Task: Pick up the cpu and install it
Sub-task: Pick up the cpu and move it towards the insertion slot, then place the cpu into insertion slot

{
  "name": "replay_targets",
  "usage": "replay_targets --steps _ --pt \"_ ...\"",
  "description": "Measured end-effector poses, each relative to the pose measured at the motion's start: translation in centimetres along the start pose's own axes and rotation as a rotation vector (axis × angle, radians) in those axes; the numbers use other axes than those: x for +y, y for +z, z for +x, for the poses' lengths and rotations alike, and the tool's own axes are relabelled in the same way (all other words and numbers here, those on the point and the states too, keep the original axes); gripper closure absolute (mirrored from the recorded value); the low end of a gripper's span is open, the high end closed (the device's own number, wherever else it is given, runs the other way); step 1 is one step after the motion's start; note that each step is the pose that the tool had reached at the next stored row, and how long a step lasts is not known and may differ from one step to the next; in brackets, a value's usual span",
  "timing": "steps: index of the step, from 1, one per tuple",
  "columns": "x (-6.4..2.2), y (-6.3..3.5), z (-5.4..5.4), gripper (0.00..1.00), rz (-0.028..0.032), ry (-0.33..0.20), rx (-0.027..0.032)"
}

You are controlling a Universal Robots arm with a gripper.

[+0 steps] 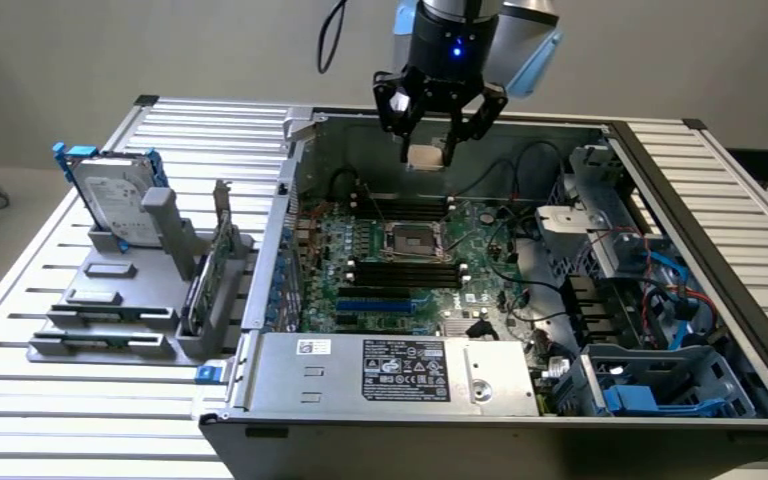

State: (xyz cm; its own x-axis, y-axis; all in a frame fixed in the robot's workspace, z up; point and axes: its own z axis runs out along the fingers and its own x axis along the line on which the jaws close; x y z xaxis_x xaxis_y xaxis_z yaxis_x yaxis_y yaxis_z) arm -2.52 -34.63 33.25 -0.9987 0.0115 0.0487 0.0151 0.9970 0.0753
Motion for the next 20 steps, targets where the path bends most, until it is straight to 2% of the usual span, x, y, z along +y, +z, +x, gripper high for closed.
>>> replay_targets --steps 16,20 --pt "-0.01 0.14 0.02 0.45 -0.0006 0.003 -0.0003" --pt "-0.05 0.62 0.01 0.45 -0.0034 0.066 -0.0052"
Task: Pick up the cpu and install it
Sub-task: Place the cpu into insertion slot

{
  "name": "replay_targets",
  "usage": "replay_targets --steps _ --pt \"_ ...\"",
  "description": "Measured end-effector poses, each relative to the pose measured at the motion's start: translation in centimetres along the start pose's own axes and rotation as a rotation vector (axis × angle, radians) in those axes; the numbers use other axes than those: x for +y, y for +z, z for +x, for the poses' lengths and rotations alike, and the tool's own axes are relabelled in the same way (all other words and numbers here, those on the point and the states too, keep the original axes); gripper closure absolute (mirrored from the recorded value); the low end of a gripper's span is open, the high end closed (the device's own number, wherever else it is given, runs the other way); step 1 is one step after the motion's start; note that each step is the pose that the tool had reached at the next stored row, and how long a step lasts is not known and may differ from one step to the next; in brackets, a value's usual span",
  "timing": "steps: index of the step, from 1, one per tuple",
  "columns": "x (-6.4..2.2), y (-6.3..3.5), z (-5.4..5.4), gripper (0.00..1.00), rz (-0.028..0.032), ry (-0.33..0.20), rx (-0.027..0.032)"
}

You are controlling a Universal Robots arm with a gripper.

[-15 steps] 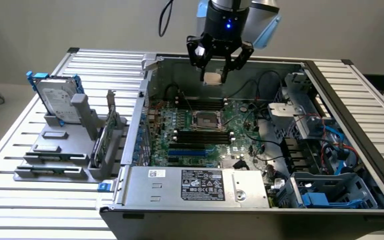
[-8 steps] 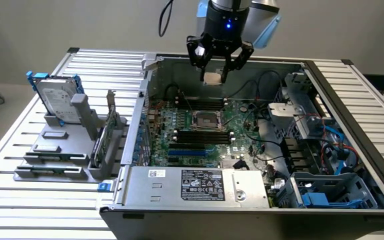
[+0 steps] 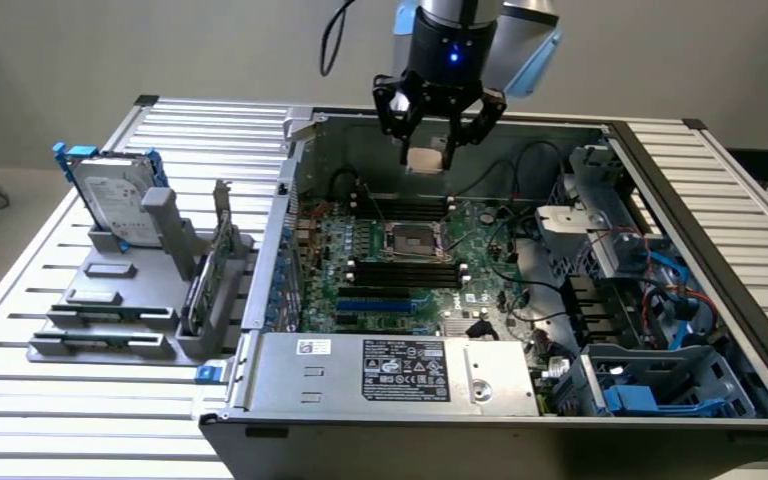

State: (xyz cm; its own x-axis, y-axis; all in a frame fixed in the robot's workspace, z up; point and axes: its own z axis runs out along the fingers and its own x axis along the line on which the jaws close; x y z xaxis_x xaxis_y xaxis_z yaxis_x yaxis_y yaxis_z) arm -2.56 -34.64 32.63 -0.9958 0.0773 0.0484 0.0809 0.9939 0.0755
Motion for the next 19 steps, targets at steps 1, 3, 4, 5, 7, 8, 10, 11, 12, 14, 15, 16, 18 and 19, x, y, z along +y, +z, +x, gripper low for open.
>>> replay_targets --steps 1,3,4,5,7,8,10,11,12,14,15,16,18,19 --pt "-0.01 0.11 -0.01 0.45 -0.0008 0.018 -0.0014" --pt "-0.02 0.28 -0.01 0.45 -0.0026 0.055 -0.0041" --pt "-0.02 0.35 -0.02 0.45 -0.0036 0.072 -0.0055" --pt "-0.03 0.39 -0.02 0.45 -0.0043 0.09 -0.0068" --pt "-0.04 0.46 -0.02 0.45 -0.0058 0.126 -0.0095" --pt "-0.04 0.49 -0.02 0.45 -0.0068 0.144 -0.0109" --pt "-0.04 0.56 -0.03 0.45 -0.0087 0.182 -0.0137" --pt "-0.04 0.59 -0.03 0.45 -0.0095 0.2 -0.0151" --pt "-0.05 0.62 -0.03 0.45 -0.0104 0.217 -0.0164" --pt "-0.05 0.68 -0.03 0.45 -0.0122 0.253 -0.0192" --pt "-0.05 0.7 -0.03 0.45 -0.013 0.271 -0.0206" --pt "-0.05 0.73 -0.04 0.45 -0.014 0.29 -0.022" --pt "-0.06 0.78 -0.04 0.45 -0.0157 0.326 -0.0247" --pt "-0.06 0.8 -0.04 0.45 -0.0166 0.344 -0.026"
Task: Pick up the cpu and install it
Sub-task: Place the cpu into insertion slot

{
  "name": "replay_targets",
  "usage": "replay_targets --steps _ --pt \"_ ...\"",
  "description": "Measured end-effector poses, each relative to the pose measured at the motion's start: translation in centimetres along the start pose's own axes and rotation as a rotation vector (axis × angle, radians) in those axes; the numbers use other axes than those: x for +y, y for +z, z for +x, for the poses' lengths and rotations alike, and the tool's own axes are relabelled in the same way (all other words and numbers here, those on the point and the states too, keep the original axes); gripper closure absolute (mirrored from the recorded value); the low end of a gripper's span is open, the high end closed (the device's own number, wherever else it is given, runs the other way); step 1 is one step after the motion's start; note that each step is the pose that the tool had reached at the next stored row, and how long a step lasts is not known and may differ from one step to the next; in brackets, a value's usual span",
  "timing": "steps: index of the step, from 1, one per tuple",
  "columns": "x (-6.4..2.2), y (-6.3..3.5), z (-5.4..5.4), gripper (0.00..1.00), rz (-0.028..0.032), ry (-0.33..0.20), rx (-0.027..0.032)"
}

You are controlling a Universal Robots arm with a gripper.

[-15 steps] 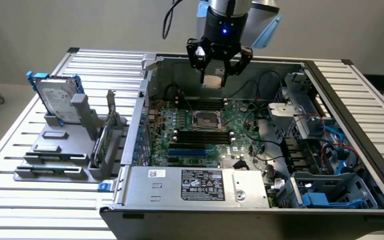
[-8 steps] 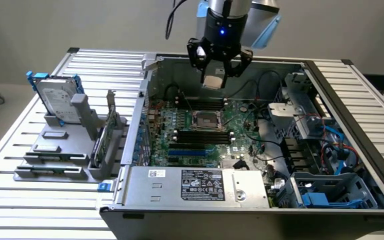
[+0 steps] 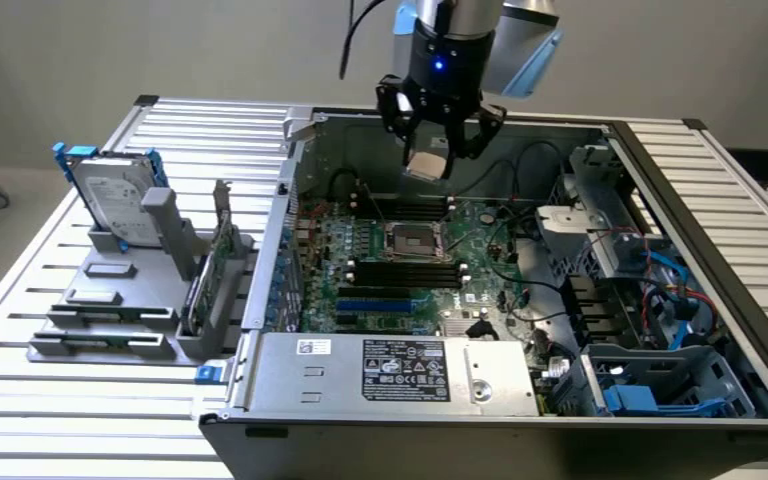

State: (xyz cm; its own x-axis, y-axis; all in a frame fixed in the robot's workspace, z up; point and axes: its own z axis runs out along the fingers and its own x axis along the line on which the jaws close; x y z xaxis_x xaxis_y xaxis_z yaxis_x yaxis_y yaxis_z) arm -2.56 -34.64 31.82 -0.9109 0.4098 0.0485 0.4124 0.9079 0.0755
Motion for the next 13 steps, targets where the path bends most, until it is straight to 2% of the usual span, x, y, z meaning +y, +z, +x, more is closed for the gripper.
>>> replay_targets --steps 13 --pt "-0.02 0.31 -0.02 0.45 -0.0116 0.236 -0.0179"
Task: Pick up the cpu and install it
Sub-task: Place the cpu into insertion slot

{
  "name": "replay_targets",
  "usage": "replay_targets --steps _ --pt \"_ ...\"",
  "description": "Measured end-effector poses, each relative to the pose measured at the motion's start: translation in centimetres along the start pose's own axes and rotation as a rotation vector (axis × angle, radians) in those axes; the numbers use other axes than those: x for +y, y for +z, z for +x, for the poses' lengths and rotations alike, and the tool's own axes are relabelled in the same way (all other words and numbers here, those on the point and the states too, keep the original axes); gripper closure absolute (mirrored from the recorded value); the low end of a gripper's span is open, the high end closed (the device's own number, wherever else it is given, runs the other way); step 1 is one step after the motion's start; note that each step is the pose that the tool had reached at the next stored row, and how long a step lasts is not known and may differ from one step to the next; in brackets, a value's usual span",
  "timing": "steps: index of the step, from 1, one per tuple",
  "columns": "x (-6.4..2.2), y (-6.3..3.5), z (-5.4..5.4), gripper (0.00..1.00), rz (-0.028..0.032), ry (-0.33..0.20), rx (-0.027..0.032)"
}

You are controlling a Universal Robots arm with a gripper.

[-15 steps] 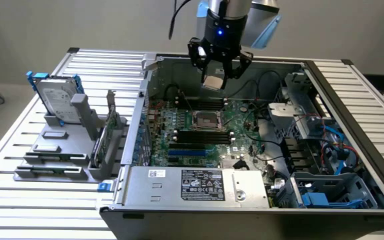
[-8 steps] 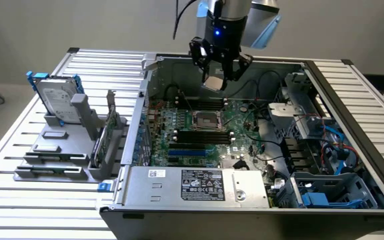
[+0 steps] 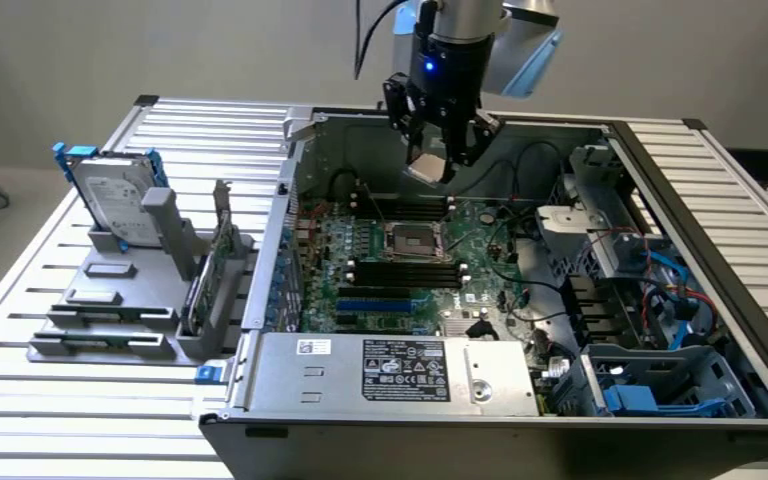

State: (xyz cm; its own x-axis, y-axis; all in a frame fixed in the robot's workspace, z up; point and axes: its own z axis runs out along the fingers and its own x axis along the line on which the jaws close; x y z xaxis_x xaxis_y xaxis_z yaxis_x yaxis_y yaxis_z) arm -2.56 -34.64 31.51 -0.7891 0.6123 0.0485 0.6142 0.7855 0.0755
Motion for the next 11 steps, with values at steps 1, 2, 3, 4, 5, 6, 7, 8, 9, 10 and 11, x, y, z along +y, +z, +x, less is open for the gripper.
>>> replay_targets --steps 1,2,3,4,5,6,7,8,9,10,11 --pt "0.0 0.03 0.0 0.45 -0.0008 0.018 -0.0014" --pt "0.0 0.06 0.0 0.45 -0.0016 0.035 -0.0027" --pt "-0.01 0.09 0.0 0.45 -0.0025 0.053 -0.0041" --pt "-0.01 0.13 -0.01 0.45 -0.0035 0.073 -0.0055" --pt "-0.01 0.17 -0.01 0.45 -0.0044 0.091 -0.0069" --pt "-0.02 0.2 -0.01 0.45 -0.0053 0.108 -0.0082" --pt "-0.02 0.25 -0.01 0.45 -0.0061 0.126 -0.0095" --pt "-0.02 0.29 -0.01 0.45 -0.0069 0.144 -0.0109" --pt "-0.03 0.34 -0.02 0.45 -0.0079 0.163 -0.0124" --pt "-0.03 0.38 -0.02 0.45 -0.0087 0.18 -0.0136" --pt "-0.03 0.42 -0.02 0.45 -0.0095 0.198 -0.015"
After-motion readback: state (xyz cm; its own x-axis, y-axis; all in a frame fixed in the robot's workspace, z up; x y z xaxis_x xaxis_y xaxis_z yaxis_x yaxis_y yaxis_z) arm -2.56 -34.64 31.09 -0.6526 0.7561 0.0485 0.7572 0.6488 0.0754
